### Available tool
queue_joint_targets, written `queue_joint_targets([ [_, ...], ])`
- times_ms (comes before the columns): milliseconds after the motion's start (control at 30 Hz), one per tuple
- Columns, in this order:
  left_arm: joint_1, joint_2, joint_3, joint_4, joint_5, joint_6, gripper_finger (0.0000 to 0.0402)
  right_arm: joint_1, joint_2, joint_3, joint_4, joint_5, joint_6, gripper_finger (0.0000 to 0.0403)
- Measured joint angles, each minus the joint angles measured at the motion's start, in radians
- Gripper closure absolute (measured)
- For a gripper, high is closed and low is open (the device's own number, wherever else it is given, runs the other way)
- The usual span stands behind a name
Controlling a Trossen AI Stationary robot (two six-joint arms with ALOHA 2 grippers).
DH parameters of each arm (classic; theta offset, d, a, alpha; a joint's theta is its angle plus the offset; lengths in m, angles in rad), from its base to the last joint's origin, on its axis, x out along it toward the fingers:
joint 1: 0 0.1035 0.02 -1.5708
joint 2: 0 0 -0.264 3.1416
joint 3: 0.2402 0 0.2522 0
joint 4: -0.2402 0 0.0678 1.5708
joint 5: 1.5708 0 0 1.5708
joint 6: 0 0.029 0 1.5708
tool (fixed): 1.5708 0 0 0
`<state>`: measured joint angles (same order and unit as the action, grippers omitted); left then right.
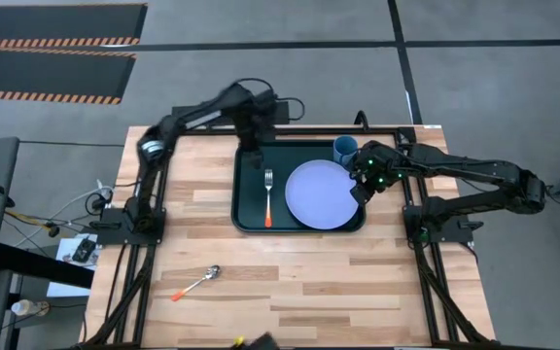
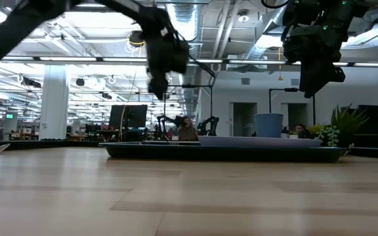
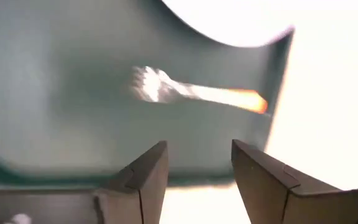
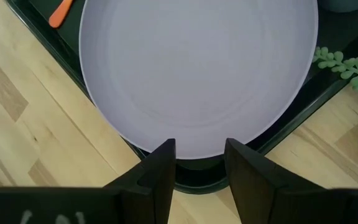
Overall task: Pick and place plate/cup/fork/spoon on tray
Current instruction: Put the orange spoon on the black tray to the left of the orange fork
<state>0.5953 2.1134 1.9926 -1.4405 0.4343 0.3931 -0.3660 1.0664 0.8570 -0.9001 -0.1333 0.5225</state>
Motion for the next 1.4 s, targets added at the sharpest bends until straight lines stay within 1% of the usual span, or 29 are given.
queue_joint_targets([
  [67,-0.021,-0.064,-0.003,-0.082,0.016,-0.01,0.0239,0.0,0.0,0.0,0.002,0.001,-0.006,0.0242],
  [167,-0.078,-0.189,-0.059,-0.111,0.059,-0.034,0.0242,0.0,0.0,0.0,0.012,0.001,-0.008,0.0242],
  [233,-0.125,-0.284,-0.13,-0.113,0.039,-0.049,0.0244,0.0,0.0,0.0,0.014,0.001,-0.008,0.0242],
  [300,-0.179,-0.377,-0.221,-0.099,-0.012,-0.072,0.0244,0.0,0.0,0.0,0.014,0.001,-0.009,0.0242],
  [367,-0.237,-0.476,-0.327,-0.04,-0.036,-0.128,0.0244,0.0,0.0,0.0,0.018,0.001,-0.019,0.0242],
  [500,-0.372,-0.658,-0.578,0.158,-0.01,-0.237,0.0245,0.0,0.0,0.0,0.022,0.002,-0.027,0.0242],
  [633,-0.489,-0.763,-0.811,0.38,-0.001,-0.305,0.0245,0.0,0.0,0.0,0.021,0.001,-0.026,0.0242],
  [767,-0.574,-0.779,-0.984,0.557,0.023,-0.319,0.0245,0.0,0.0,0.0,0.021,0.001,-0.026,0.0242],
  [933,-0.633,-0.736,-1.106,0.669,0.033,-0.312,0.0245,0.0,0.0,0.0,0.019,-0.025,-0.026,0.0242],
  [1000,-0.646,-0.717,-1.142,0.706,0.05,-0.309,0.0245,0.0,0.0,0.0,0.018,-0.026,-0.026,0.0242],
  [1100,-0.665,-0.689,-1.192,0.778,0.108,-0.297,0.0245,0.0,0.0,0.0,0.019,-0.026,-0.026,0.0242],
  [1300,-0.693,-0.634,-1.259,0.92,0.128,-0.293,0.0245,0.0,0.0,0.0,0.018,-0.026,-0.026,0.0242],
  [1400,-0.705,-0.604,-1.264,0.946,0.13,-0.281,0.0245,0.0,0.0,0.0,0.018,-0.026,-0.025,0.0242],
])
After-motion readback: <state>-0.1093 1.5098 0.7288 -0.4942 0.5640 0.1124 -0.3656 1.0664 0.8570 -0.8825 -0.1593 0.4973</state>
